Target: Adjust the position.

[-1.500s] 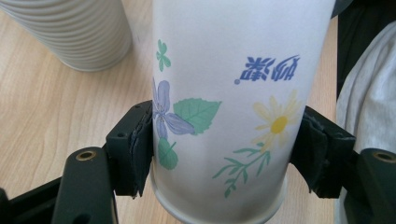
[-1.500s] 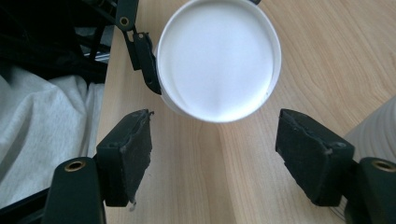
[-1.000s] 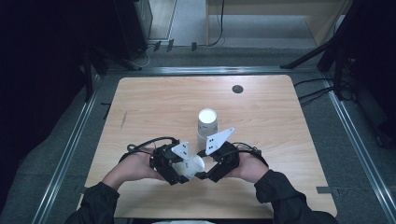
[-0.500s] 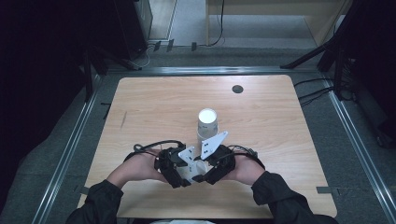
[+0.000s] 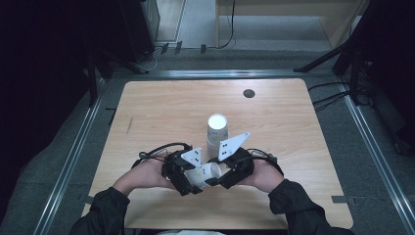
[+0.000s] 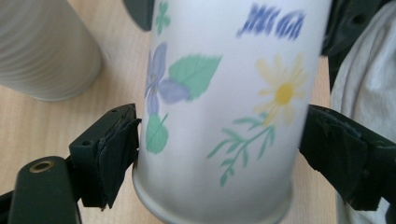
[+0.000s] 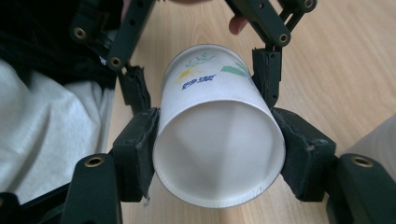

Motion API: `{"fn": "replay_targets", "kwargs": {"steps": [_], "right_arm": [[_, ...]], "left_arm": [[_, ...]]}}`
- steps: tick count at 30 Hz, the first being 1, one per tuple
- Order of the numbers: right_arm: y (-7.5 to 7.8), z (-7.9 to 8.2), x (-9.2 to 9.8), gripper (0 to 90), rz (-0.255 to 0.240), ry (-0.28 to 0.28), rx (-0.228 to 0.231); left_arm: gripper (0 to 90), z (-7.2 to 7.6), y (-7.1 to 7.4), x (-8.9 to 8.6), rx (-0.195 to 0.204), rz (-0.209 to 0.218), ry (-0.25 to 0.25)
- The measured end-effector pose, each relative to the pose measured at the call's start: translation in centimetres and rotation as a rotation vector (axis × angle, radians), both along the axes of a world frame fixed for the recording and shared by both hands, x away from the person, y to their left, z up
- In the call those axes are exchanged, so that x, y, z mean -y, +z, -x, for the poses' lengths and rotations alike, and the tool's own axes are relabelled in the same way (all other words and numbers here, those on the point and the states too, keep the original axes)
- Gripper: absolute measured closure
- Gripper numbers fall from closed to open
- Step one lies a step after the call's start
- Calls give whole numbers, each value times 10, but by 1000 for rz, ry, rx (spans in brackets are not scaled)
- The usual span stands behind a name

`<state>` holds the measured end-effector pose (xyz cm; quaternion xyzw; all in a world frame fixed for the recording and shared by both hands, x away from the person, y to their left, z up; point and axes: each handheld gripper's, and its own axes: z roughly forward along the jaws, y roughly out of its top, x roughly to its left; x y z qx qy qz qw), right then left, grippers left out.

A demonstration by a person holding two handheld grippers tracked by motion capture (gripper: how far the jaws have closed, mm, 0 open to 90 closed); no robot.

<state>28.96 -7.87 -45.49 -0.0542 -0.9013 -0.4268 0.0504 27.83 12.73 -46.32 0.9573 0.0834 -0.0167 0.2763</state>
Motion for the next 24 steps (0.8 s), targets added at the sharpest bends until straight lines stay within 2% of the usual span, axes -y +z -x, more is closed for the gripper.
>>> {"fn": "replay_targets", "kwargs": {"steps": [5,6,10,14,18,19,24], "right_arm": [[7,0,6,359,-31,-8,3],[8,0,8,359,-40,-10,-1],[13,-1,16,359,-78,-19,7],[16,-1,19,359,-89,-28,12],[20,-2,25,359,-125,-33,-2],[21,-3,26,359,-135,-34,-1],[24,-4,30,359,-186,-33,-22]], "left_arm": [[127,-2,6,-5,13,53,26],[127,-2,7,-7,12,74,34],[120,-4,10,-11,0,126,56],[113,-5,12,-14,-9,184,89],[112,-5,15,-17,-31,261,117],[112,-5,16,-17,-43,277,119],[113,-1,19,-18,-45,352,119]]}}
